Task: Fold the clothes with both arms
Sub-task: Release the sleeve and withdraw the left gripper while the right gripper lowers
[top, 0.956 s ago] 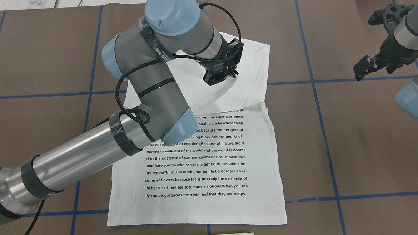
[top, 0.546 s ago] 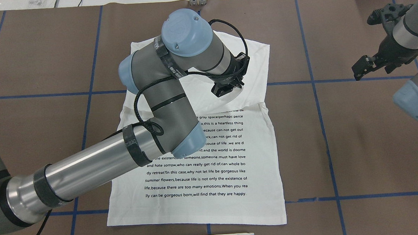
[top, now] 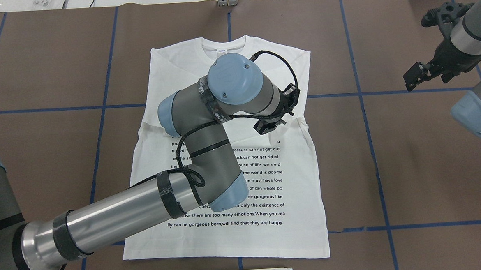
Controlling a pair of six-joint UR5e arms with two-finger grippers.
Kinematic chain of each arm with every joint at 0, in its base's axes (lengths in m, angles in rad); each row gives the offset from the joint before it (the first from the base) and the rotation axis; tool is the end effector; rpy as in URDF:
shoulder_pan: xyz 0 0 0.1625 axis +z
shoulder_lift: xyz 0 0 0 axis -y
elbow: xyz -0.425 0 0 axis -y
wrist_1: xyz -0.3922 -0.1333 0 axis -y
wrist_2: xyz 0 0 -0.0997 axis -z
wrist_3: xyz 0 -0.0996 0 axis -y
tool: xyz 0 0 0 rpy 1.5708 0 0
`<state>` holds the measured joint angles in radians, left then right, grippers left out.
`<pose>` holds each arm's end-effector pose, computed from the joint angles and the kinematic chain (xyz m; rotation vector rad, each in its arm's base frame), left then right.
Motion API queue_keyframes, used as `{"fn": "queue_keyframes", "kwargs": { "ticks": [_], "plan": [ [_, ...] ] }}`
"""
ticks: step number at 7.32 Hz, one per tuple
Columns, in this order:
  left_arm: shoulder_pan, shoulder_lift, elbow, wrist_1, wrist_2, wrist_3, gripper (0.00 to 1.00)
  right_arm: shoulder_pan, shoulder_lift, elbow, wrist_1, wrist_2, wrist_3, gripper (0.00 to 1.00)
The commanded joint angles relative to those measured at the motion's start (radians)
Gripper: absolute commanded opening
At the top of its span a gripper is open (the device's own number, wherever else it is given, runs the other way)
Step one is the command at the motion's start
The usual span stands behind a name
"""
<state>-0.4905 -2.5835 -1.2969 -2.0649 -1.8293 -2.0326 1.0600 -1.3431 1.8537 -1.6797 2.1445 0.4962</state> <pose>0.6323 -0.4599 0.0613 -0.2116 1.2545 -0.6649 -0.2059 -0.5295 0.4229 0.0691 -0.6842 -0.1292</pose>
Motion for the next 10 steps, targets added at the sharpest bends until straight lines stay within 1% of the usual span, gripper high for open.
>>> {"fn": "queue_keyframes", "kwargs": {
  "ticks": [1,2,3,4,5,6,7,8,9,10],
  "plan": [
    [0.009,0.000,-0.002,-0.012,0.021,0.043,0.99,0.003,0.005,0.005,0.002,0.002,-0.004,1.00],
    [0.007,0.003,-0.007,-0.006,0.022,0.049,0.99,0.003,0.009,0.019,0.002,0.002,0.002,1.00],
    [0.004,0.034,-0.039,0.000,0.021,0.086,0.99,0.003,0.015,0.036,0.002,0.003,0.010,1.00],
    [-0.008,0.096,-0.127,0.021,0.021,0.135,0.99,-0.001,0.018,0.057,0.002,0.005,0.051,1.00],
    [-0.020,0.127,-0.189,0.073,0.019,0.182,0.99,-0.023,0.030,0.082,0.002,0.003,0.123,1.00],
    [-0.026,0.175,-0.243,0.128,0.018,0.231,0.99,-0.082,0.039,0.117,0.003,0.000,0.221,1.00],
    [-0.031,0.288,-0.369,0.162,0.018,0.311,0.99,-0.145,0.039,0.160,0.005,-0.014,0.314,1.00],
    [-0.036,0.427,-0.510,0.169,0.015,0.397,0.99,-0.214,0.038,0.212,0.005,-0.058,0.416,1.00],
    [-0.037,0.536,-0.610,0.173,0.013,0.464,0.99,-0.338,0.036,0.258,0.005,-0.152,0.559,1.00],
    [-0.037,0.590,-0.675,0.218,0.012,0.530,0.99,-0.468,0.036,0.290,0.047,-0.260,0.713,1.00]
  ]
}}
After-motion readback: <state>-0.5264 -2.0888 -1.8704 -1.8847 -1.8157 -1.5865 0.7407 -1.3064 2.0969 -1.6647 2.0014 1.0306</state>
